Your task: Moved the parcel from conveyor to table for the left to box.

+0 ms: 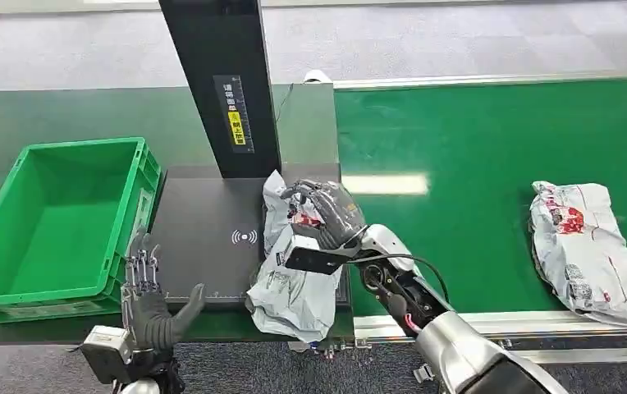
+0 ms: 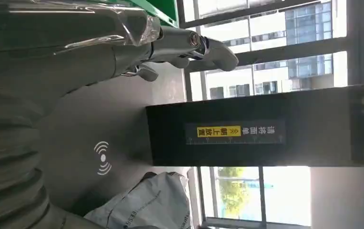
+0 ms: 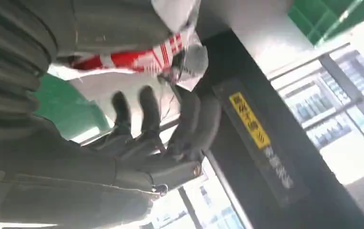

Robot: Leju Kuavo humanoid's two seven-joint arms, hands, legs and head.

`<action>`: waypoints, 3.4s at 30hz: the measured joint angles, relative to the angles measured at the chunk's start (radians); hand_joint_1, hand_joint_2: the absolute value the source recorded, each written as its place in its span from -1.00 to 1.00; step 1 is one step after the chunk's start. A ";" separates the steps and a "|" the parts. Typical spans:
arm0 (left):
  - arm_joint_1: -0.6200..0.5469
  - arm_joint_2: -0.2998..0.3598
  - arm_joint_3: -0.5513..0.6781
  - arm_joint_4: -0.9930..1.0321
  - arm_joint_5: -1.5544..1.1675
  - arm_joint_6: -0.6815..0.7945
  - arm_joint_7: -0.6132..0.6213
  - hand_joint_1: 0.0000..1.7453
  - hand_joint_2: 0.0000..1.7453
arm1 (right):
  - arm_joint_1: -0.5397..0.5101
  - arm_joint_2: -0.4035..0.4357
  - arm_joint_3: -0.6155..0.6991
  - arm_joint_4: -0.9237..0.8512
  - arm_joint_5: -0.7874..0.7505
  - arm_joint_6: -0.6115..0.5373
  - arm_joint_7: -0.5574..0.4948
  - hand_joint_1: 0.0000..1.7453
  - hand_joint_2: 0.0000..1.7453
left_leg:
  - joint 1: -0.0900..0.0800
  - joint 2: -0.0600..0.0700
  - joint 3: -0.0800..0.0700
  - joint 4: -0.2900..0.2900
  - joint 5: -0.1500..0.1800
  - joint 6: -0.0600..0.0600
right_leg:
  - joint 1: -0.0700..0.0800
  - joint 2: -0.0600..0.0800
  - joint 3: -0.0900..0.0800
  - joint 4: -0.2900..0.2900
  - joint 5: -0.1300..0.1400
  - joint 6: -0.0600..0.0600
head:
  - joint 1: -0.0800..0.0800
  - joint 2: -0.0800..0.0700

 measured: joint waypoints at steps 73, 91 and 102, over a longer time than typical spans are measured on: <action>-0.159 0.085 -0.255 0.322 -1.063 -0.035 0.464 0.72 1.00 | 0.387 -0.050 -0.388 -0.476 -0.421 0.340 0.074 -1.00 1.00 | 0.000 0.000 -0.001 0.000 0.000 0.000 | 0.000 0.000 0.000 0.000 0.000 0.000 | 0.000 0.000; -0.282 0.101 -0.291 0.441 -1.051 -0.052 0.444 1.00 1.00 | 0.390 -0.049 -0.396 -0.476 -0.406 0.341 0.098 -1.00 1.00 | 0.000 -0.002 0.007 0.000 0.000 0.000 | 0.000 -0.002 0.009 0.000 0.000 0.000 | 0.000 0.000; -0.284 0.100 -0.312 0.467 -1.012 0.013 0.409 -1.00 1.00 | 0.409 -0.050 -0.412 -0.497 -0.404 0.339 0.105 -1.00 1.00 | 0.000 -0.002 0.007 0.000 0.000 0.000 | 0.000 -0.002 0.009 0.000 0.000 0.000 | 0.000 0.000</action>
